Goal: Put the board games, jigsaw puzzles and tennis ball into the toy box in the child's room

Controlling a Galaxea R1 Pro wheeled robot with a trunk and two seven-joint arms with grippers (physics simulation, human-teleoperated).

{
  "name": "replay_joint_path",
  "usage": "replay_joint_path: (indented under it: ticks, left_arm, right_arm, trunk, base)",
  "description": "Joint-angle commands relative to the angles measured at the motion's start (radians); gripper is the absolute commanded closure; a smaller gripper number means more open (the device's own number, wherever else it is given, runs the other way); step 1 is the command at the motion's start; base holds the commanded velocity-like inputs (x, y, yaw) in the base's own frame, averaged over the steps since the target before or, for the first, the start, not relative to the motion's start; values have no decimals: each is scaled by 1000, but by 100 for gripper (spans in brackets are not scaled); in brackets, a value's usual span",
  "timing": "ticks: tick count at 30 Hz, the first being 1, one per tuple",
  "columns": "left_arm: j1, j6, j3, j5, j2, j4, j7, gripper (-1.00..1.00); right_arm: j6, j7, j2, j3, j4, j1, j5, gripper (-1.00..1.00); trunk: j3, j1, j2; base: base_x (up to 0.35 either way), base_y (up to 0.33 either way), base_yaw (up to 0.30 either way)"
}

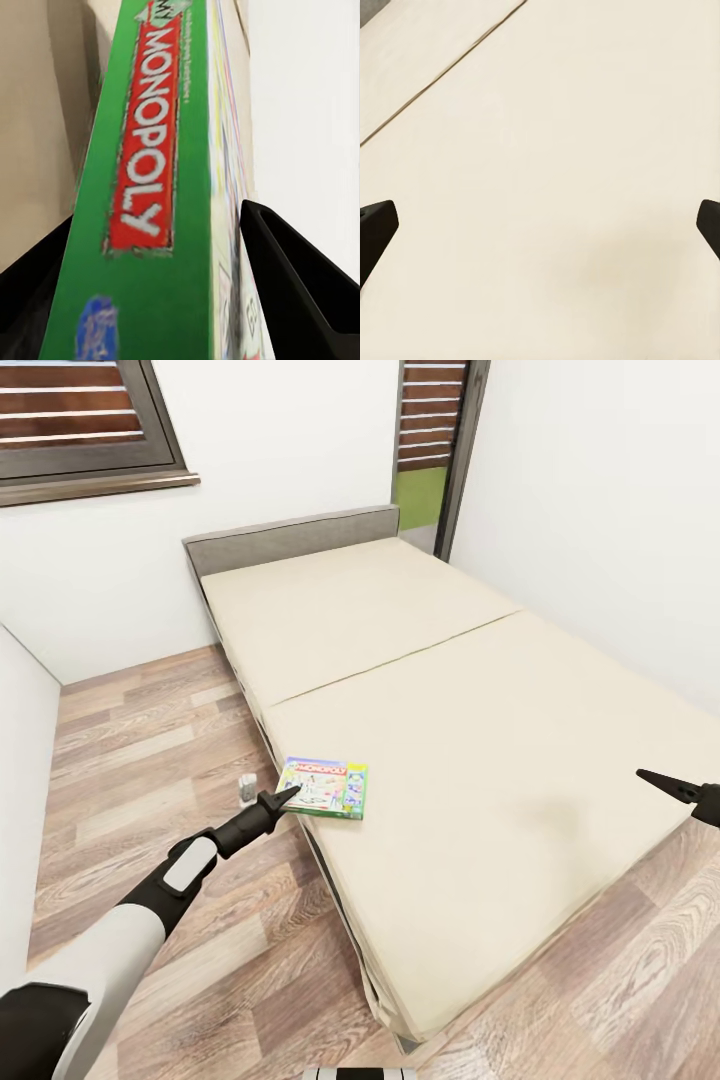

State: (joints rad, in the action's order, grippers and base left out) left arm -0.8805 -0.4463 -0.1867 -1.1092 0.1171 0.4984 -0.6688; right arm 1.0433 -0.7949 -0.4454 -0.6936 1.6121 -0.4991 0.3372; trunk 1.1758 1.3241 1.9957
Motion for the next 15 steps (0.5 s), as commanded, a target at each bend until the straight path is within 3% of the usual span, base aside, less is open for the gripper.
replay_joint_path:
  ticks: [1,7,11,12,15]
  left_arm:
    - [0,-5,-5,-10,1,4,-3,100]
    - [20,-9,-10,-11,-6,61,-10,100]
    - [85,-30,-22,-15,-32,230,27,100]
    - [85,-30,-22,-15,-32,230,27,100]
    - [135,-54,-29,-19,-83,397,147,100]
  right_arm:
    - [4,-8,0,-1,0,-1,-5,-100]
    - [4,-9,-1,-1,0,1,-6,-100]
    - [4,-16,-1,-2,0,24,-4,-100]
    - [4,-16,-1,-2,0,24,-4,-100]
    - [4,-46,0,2,0,44,-3,-100]
  trunk:
    - [1,0,0]
    - [1,0,0]
    - [1,0,0]
    - [1,0,0]
    - [1,0,0]
  base:
    - [0,0,0]
    - [0,0,0]
    - [0,0,0]
    - [0,0,0]
    - [0,0,0]
